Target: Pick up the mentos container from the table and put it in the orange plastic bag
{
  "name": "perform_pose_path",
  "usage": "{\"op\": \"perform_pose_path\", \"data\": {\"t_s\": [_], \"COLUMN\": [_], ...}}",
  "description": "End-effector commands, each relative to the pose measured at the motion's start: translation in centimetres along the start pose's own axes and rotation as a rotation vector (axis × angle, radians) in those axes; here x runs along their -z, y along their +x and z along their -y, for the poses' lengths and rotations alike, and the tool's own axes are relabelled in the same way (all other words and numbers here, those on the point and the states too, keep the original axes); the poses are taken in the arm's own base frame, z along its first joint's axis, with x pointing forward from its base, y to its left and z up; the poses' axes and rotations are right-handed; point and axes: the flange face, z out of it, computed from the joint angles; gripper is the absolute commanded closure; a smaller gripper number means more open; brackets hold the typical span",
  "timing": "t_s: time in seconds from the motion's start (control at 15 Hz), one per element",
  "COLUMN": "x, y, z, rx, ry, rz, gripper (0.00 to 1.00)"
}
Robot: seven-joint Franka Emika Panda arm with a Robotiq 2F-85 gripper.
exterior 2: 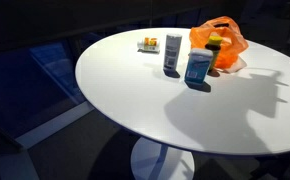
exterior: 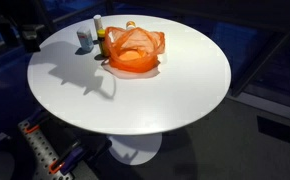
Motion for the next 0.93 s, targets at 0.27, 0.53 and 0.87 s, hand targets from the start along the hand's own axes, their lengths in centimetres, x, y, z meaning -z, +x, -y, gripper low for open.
{"op": "perform_pose_path", "data": {"t_s": [0.27, 0.53, 0.87], "x": [0.2, 1.4, 3.6], "y": [0.5, 2.5, 5.8], "z": [0.1, 0.9, 1.9], "rx": [-0.007, -0.011, 0.008], "ry": [-0.005, -0.006, 0.011], "rz": [-0.001, -0.026, -0.049], "gripper": [0.00, 0.00, 0.00]}}
